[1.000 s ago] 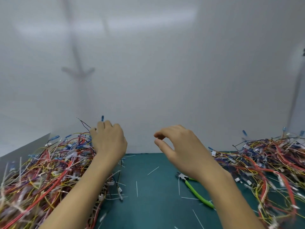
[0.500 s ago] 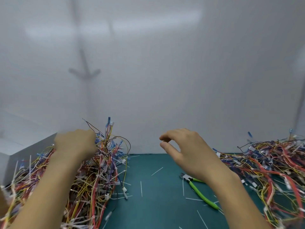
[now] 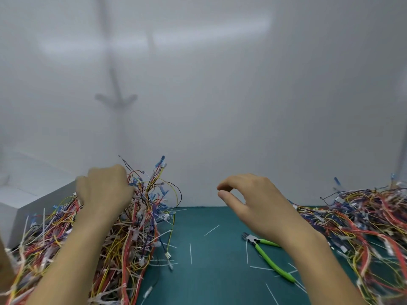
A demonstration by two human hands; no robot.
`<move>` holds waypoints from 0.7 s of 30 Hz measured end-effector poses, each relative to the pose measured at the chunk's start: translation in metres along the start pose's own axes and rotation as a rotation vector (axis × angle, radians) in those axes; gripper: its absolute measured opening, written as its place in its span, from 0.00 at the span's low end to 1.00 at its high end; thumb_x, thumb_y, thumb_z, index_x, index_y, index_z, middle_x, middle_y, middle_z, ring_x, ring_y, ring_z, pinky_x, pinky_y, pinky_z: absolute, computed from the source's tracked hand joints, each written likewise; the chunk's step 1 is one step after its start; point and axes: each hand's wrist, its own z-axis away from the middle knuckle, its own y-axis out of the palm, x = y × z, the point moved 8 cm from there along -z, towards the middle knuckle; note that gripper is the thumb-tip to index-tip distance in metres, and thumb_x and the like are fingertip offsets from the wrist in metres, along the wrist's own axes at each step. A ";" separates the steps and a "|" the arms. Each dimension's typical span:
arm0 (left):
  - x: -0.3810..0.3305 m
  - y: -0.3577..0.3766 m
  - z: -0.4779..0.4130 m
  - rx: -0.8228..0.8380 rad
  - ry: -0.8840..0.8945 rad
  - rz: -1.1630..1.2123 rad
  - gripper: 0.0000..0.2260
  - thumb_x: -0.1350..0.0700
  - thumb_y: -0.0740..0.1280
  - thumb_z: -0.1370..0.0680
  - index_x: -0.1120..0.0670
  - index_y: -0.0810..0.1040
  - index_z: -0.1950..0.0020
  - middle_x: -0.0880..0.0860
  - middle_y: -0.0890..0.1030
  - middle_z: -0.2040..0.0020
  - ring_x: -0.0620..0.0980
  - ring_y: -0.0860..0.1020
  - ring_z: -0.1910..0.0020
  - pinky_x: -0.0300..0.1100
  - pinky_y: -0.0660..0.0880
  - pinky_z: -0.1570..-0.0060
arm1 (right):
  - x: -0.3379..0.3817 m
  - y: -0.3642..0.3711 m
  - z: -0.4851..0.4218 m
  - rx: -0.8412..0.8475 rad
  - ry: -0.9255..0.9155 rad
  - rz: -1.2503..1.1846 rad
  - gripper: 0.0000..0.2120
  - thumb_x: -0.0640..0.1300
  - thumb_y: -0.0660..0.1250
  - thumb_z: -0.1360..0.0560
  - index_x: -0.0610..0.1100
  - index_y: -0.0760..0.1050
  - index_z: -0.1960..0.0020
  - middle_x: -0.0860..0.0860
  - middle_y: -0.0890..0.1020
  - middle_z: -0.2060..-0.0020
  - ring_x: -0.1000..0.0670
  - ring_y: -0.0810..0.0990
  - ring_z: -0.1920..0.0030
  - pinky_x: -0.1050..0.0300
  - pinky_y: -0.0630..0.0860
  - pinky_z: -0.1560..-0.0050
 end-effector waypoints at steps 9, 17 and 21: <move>-0.026 0.010 -0.003 0.235 0.082 0.338 0.06 0.57 0.67 0.26 0.51 0.71 0.53 0.54 0.81 0.50 0.57 0.77 0.53 0.46 0.74 0.52 | -0.001 -0.002 0.001 0.007 0.008 0.001 0.12 0.53 0.59 0.18 0.53 0.79 0.44 0.60 0.82 0.48 0.57 0.76 0.45 0.55 0.74 0.42; -0.072 -0.004 -0.008 0.176 0.270 0.212 0.05 0.58 0.61 0.23 0.57 0.76 0.55 0.55 0.78 0.58 0.56 0.77 0.58 0.46 0.74 0.57 | -0.002 0.000 0.002 0.032 0.025 0.005 0.11 0.53 0.59 0.18 0.53 0.79 0.44 0.60 0.82 0.48 0.56 0.77 0.45 0.53 0.74 0.42; -0.092 0.020 0.001 0.180 0.343 -0.180 0.07 0.59 0.62 0.22 0.55 0.76 0.47 0.53 0.78 0.55 0.56 0.78 0.53 0.44 0.69 0.59 | -0.003 0.001 0.003 0.055 0.032 0.004 0.12 0.53 0.59 0.18 0.52 0.79 0.44 0.60 0.82 0.48 0.56 0.77 0.45 0.52 0.75 0.42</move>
